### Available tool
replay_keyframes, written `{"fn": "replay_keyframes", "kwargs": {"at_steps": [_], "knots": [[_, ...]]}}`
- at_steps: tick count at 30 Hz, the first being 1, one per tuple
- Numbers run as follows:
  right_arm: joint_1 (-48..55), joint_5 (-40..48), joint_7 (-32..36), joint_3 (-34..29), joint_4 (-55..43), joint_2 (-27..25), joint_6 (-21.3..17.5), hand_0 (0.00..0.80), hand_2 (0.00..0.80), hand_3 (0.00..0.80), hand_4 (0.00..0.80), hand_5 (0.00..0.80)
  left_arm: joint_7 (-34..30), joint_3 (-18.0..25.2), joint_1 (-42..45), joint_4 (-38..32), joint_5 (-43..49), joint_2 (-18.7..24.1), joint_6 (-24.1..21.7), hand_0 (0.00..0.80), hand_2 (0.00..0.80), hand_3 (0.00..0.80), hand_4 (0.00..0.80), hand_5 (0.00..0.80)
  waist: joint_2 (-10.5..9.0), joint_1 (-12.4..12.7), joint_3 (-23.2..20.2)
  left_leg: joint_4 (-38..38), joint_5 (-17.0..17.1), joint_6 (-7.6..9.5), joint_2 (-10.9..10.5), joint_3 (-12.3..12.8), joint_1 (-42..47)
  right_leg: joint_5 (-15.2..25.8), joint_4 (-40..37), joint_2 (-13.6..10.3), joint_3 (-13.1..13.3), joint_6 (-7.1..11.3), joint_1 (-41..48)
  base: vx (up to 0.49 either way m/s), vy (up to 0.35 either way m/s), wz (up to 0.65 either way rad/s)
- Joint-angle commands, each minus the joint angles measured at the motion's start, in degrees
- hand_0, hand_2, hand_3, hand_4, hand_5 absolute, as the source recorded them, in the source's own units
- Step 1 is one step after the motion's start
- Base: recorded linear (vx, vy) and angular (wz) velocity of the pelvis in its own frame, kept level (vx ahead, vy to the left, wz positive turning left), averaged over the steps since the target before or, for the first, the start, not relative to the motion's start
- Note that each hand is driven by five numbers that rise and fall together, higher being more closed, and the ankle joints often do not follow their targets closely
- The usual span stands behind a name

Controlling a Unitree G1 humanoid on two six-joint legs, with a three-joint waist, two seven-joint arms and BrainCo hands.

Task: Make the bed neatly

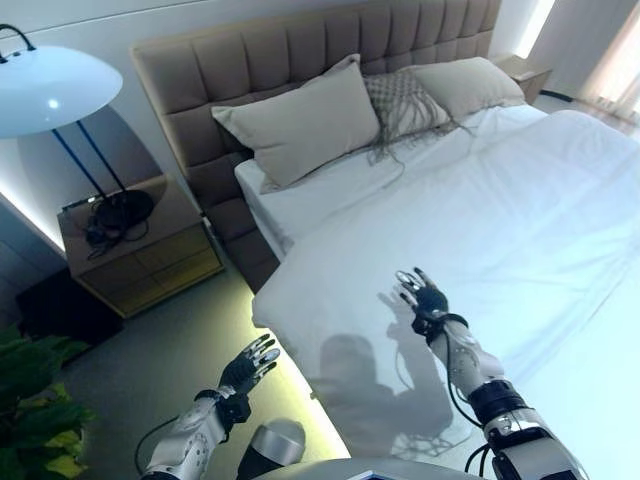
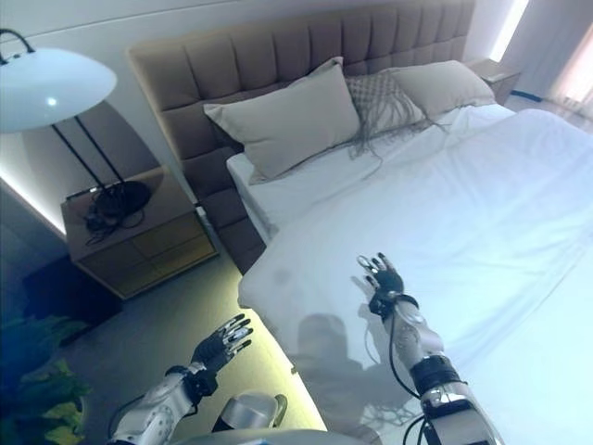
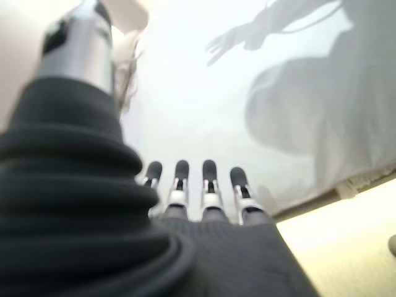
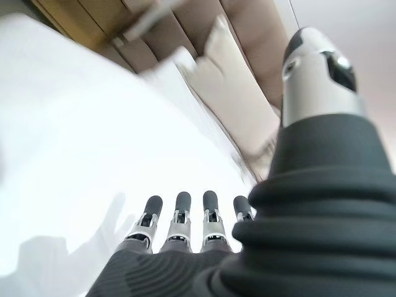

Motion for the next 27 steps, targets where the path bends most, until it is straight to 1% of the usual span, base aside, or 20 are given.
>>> {"fn": "replay_keyframes", "kwargs": {"at_steps": [1,7,11,13,18,22,25,27], "knots": [[-2.5,-1.0,1.7,-2.8,-1.1,-0.7,-3.8,0.000,0.000,0.000,0.000,0.000,-2.7,-1.2,-3.3,-2.0,2.5,0.6,-1.6,0.000,0.000,0.000,0.000,0.000,-1.62,0.1,0.1,3.7,-3.0,5.11,0.3,1.9,-0.2,23.7,-10.3,-2.6,2.2,1.28,-1.4,-0.043,-0.122,-0.21],[0.1,-2.9,1.8,-3.9,-0.7,-1.3,-3.5,0.000,0.000,0.000,0.000,0.000,-4.1,-2.8,-4.8,-1.8,2.7,1.0,-0.8,0.000,0.000,0.000,0.000,0.000,-1.92,-2.6,0.1,3.8,-3.9,5.50,0.0,2.8,0.2,23.5,-10.7,-1.7,3.6,1.23,-2.8,-0.036,-0.110,-0.22],[2.3,-0.2,1.7,-4.8,0.9,-1.3,-4.6,0.000,0.000,0.000,0.000,0.000,-4.5,-3.3,-5.6,-1.8,3.2,1.3,-1.2,0.000,0.000,0.000,0.000,0.000,-2.10,-4.1,0.1,2.9,-3.4,5.52,0.5,2.9,0.1,23.2,-11.3,-0.7,4.1,1.16,-3.5,-0.030,-0.126,-0.19],[3.6,0.8,1.6,-5.6,1.9,-0.9,-6.2,0.000,0.000,0.000,0.000,0.000,-4.4,-3.2,-5.8,-1.7,3.0,1.5,-1.3,0.000,0.000,0.000,0.000,0.000,-2.18,-4.8,0.0,2.4,-3.1,5.37,0.9,3.2,-0.1,23.0,-11.8,-0.1,4.2,1.15,-3.5,-0.036,-0.121,-0.19],[8.2,3.2,2.6,-7.9,3.6,1.6,-11.0,0.000,0.000,0.000,0.000,0.000,-3.7,-1.8,-6.5,-0.5,2.6,0.6,-1.9,0.000,0.000,0.000,0.000,0.000,-2.49,-7.0,-0.1,1.2,-2.3,4.58,2.1,4.4,-0.7,21.5,-14.0,2.4,4.9,1.18,-3.6,-0.058,-0.121,-0.22],[10.4,6.0,3.2,-9.7,4.1,3.2,-13.0,0.000,0.000,0.000,0.000,0.000,-4.6,-0.6,-6.8,1.0,1.9,-0.5,-3.1,0.000,0.000,0.000,0.000,0.000,-2.61,-8.6,-0.3,0.4,-2.0,3.79,2.6,5.7,-0.9,21.2,-16.1,4.0,5.4,1.08,-3.7,-0.075,-0.078,-0.35],[11.3,5.9,2.5,-10.8,6.1,4.0,-14.5,0.000,0.000,0.000,0.000,0.000,-4.3,0.0,-7.2,2.1,1.3,-1.4,-3.8,0.000,0.000,0.000,0.000,0.000,-2.71,-9.4,-0.7,-0.1,-1.8,3.38,2.8,6.7,-1.1,21.5,-17.8,4.8,5.7,0.71,-3.6,-0.057,-0.051,-0.24],[11.8,8.9,2.7,-11.5,7.6,5.0,-15.6,0.000,0.000,0.000,0.000,0.000,-4.0,0.5,-7.4,2.9,1.0,-2.3,-4.3,0.000,0.000,0.000,0.000,0.000,-2.75,-9.8,-1.1,-0.4,-1.6,3.14,3.0,7.4,-1.2,21.7,-18.8,5.6,6.1,0.21,-3.6,-0.036,-0.038,-0.23]]}}
